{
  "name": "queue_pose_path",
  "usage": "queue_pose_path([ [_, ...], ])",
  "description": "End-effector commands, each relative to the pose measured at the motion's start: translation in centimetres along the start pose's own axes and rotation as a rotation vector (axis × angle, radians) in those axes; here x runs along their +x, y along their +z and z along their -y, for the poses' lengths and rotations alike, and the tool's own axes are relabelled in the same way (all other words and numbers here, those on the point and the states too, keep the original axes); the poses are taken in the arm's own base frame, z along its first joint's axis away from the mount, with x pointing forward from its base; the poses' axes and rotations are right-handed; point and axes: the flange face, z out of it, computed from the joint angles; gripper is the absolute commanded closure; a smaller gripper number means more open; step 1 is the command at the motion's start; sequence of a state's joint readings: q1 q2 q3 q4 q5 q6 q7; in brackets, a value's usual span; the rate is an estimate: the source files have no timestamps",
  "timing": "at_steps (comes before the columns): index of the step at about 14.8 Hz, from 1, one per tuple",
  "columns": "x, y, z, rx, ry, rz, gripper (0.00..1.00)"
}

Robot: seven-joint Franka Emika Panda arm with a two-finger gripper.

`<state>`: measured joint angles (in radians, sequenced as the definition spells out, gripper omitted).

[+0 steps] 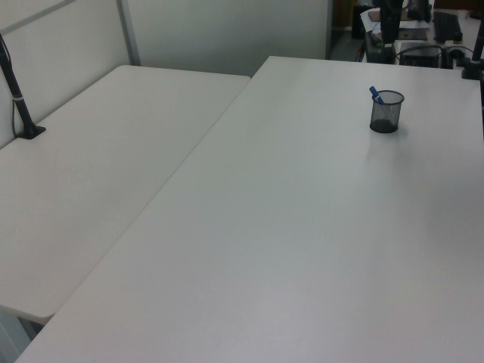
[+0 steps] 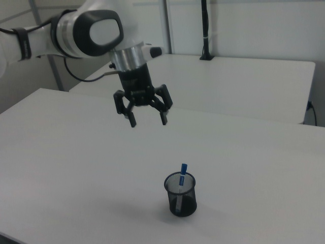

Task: Remove the marker
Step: 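Move the open gripper over the black mesh pen cup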

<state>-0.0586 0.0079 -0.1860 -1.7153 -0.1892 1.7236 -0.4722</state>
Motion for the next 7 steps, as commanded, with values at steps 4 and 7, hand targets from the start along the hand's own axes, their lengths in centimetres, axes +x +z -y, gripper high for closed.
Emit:
queue_pose_path([
  [4,-2.4,8.3,-3.7,-0.069,0.089,-0.151,0.00],
  [7,-3.4,10.9,-4.6,-0.072,0.145,-0.175,0.00],
])
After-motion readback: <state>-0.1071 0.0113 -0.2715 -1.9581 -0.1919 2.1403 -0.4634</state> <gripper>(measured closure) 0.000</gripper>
